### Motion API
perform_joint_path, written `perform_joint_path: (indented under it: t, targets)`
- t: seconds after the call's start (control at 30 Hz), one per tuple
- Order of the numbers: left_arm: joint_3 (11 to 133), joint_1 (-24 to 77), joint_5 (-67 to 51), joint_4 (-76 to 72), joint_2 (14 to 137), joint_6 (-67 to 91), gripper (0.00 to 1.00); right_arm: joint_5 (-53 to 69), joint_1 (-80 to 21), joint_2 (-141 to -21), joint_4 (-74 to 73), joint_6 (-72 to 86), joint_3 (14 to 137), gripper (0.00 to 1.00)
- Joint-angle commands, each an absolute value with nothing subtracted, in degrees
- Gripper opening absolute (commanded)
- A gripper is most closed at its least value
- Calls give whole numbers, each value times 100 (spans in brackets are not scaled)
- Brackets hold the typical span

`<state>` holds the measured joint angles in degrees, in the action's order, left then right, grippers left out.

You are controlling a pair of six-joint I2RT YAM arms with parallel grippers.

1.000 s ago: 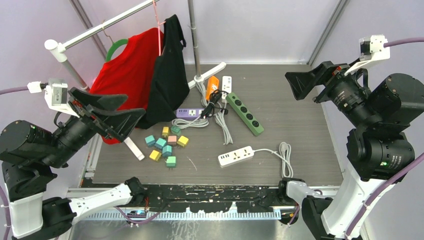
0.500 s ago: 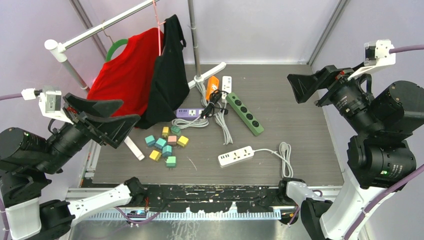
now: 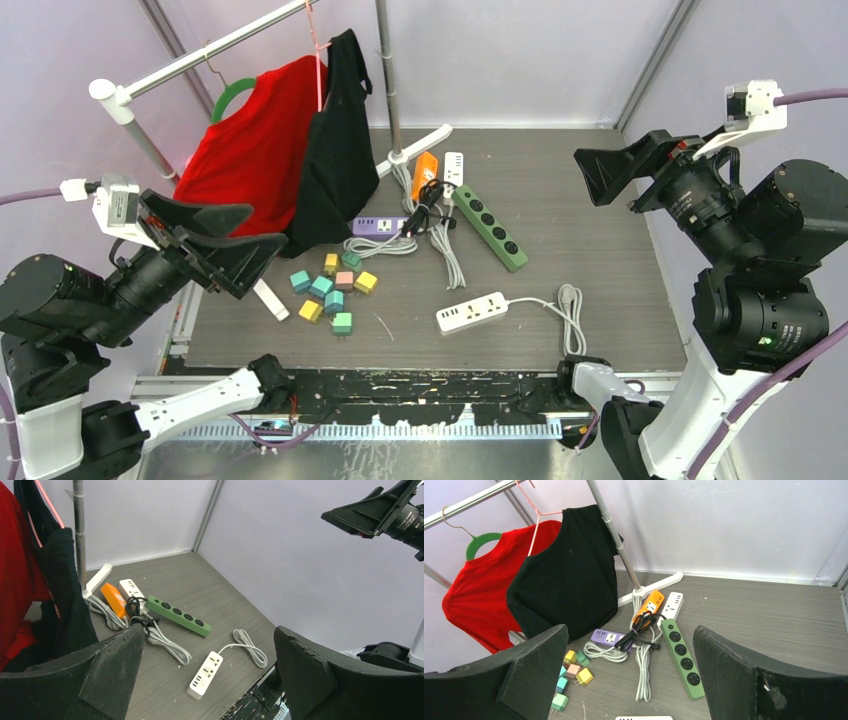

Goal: Pull the plug off the socket

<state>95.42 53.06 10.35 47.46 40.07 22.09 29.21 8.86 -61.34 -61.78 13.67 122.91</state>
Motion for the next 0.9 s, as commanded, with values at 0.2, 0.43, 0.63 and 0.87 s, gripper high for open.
perform_joint_path:
  t: [0.2,0.43,0.63,0.87]
  targets:
    - [9417,5282,879,4573,3938,2115,99,2895,915,-6063,-5934,1379,12205,100]
    - [9369,5283,889,4564,3923,2095,99,2843,915,-6041,-5933,1379,12157,100]
    - [9327,5282,913,4546,3907,2083,99,2846,914,-6054,-5941,1369,12156,100]
    - [9243,5282,914,4505,3917,2066,100,2835,919,-6059,-5959,1372,12148,100]
